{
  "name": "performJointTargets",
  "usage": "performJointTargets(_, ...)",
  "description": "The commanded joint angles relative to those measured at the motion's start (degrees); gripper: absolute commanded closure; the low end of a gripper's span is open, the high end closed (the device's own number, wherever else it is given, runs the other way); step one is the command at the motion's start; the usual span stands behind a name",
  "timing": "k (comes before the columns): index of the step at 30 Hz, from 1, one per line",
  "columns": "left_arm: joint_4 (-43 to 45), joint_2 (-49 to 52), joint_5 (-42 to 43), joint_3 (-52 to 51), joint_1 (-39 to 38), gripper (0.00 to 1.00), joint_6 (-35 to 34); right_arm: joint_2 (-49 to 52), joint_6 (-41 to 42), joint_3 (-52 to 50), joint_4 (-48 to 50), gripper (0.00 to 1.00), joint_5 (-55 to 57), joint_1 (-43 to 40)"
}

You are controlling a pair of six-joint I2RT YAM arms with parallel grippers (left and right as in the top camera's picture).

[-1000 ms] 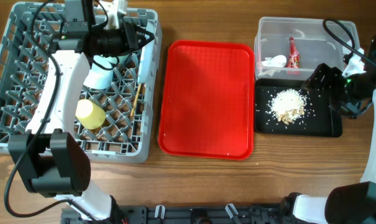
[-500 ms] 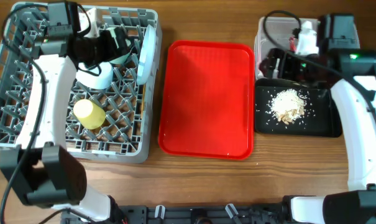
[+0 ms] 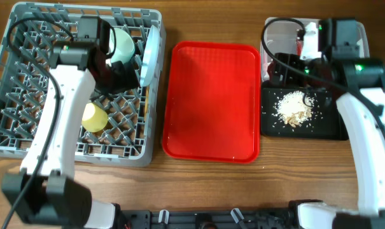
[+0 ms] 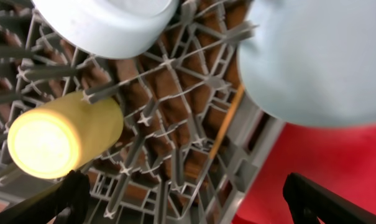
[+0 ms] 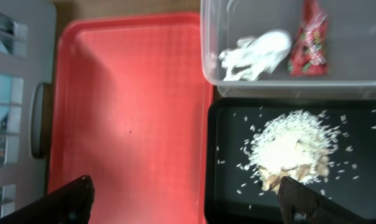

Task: Sort waste into correct bins and load items into the dishwasher rack

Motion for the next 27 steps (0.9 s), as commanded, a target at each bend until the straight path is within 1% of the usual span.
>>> performJointTargets(1, 4.22, -11.37, -0.28, -7.45, -2.1, 0.0, 2.23, -9.77, -0.79, -7.74, 3.17, 0.0, 1.27, -0.11)
performJointTargets(5, 12.5, -26.53, 1.42, -20.15, -2.91, 0.0, 4.74, -22.51, -0.7, -17.46, 6.58, 0.0, 1.27, -0.11)
performJointTargets(6, 14.86, -32.37, 3.26, -24.44, -2.91, 0.0, 6.36, -26.91, -0.66, -19.71, 6.43, 0.0, 1.29, -0.11)
performJointTargets(8, 17.25, -41.62, 5.25, -29.94, -2.93, 0.0, 6.43, -33.18, -0.55, -21.7, 4.76, 0.0, 1.88, -0.11)
performJointTargets(11, 16.96, -53.77, 5.16, -34.36, -2.91, 0.0, 6.05, -40.13, -0.63, -21.97, 1.44, 0.0, 3.15, -0.11)
performJointTargets(15, 15.08, -64.08, 5.16, -34.47, -2.91, 0.0, 6.05, -44.24, -0.61, -21.97, -1.09, 0.0, 3.13, -0.11)
performJointTargets(19, 13.31, -67.73, 5.16, -34.47, -2.91, 0.0, 6.05, -44.11, -0.59, -21.97, -1.09, 0.0, 3.13, -0.11)
performJointTargets(27, 8.68, -67.71, 5.16, -34.47, -2.91, 0.0, 6.05, -44.11, -0.59, -21.97, -1.09, 0.0, 3.13, -0.11)
